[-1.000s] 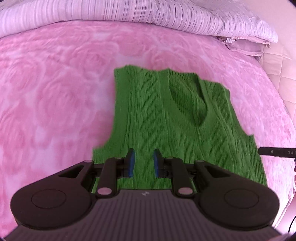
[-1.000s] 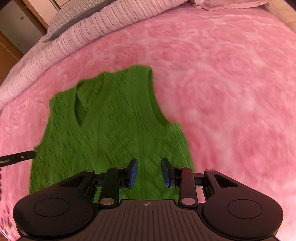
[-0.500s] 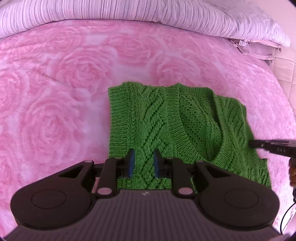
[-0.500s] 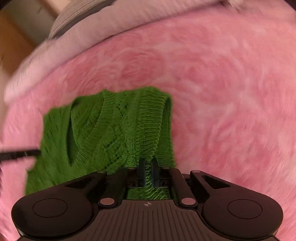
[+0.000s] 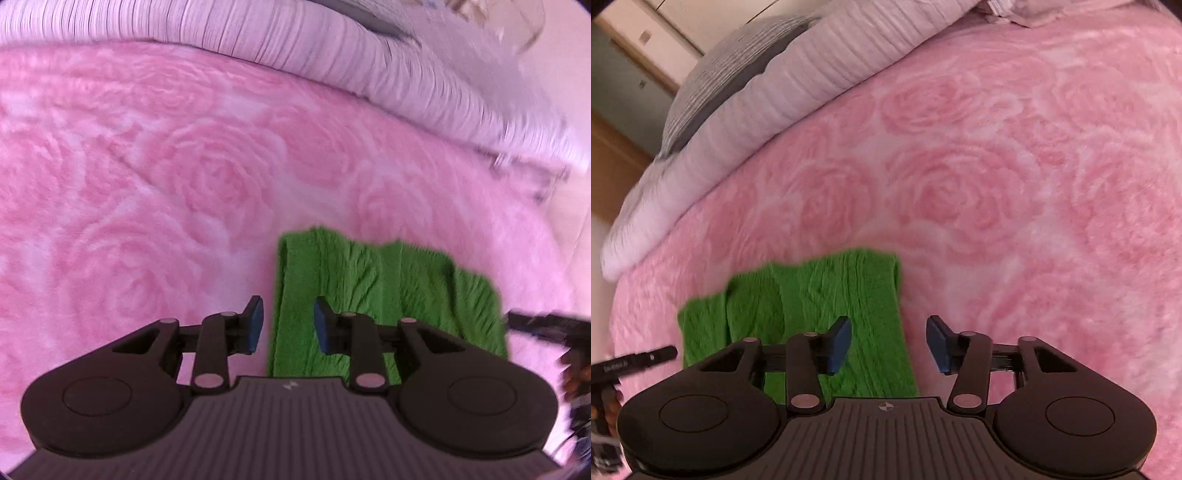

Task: Fold clothes
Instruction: 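Grasp the vest hem with both grippers, lift, lay it down and open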

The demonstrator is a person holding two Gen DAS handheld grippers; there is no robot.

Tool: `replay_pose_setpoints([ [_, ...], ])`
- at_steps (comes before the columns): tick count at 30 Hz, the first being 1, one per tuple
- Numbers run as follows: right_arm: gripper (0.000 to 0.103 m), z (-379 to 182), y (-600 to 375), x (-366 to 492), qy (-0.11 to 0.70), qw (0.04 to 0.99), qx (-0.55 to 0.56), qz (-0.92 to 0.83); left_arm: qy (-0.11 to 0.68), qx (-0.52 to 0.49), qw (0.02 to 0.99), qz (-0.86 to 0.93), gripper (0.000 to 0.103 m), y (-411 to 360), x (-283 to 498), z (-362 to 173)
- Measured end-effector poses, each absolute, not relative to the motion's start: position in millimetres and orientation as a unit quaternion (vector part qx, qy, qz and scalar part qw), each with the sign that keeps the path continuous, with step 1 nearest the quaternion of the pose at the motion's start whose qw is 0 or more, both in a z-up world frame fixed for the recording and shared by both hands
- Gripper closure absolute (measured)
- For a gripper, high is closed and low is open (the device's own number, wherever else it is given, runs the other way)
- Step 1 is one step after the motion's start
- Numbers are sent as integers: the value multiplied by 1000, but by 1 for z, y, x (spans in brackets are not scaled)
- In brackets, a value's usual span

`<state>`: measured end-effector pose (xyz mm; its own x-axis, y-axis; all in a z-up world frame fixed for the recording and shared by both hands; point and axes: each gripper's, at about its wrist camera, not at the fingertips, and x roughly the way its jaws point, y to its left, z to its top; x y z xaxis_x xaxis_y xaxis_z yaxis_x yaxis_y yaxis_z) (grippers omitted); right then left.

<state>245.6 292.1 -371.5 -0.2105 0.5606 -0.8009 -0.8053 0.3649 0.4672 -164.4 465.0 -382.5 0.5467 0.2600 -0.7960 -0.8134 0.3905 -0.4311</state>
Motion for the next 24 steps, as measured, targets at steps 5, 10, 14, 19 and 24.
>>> replay_pose_setpoints([
  [5, 53, -387, 304, 246, 564, 616, -90, 543, 275, -501, 752, 328, 79, 486, -171, -413],
  [10, 67, -393, 317, 247, 563, 604, -54, 562, 253, -502, 763, 320, 94, 487, -163, -418],
  [14, 89, -375, 330, 232, 507, 615, -128, 590, 263, -400, 809, 340, 96, 470, -151, -379],
  [19, 88, -359, 328, 230, 436, 676, -159, 572, 303, -267, 829, 387, 91, 446, -129, -363],
  [24, 68, -375, 343, 235, 507, 667, -167, 520, 361, -266, 793, 413, 91, 466, -118, -384],
])
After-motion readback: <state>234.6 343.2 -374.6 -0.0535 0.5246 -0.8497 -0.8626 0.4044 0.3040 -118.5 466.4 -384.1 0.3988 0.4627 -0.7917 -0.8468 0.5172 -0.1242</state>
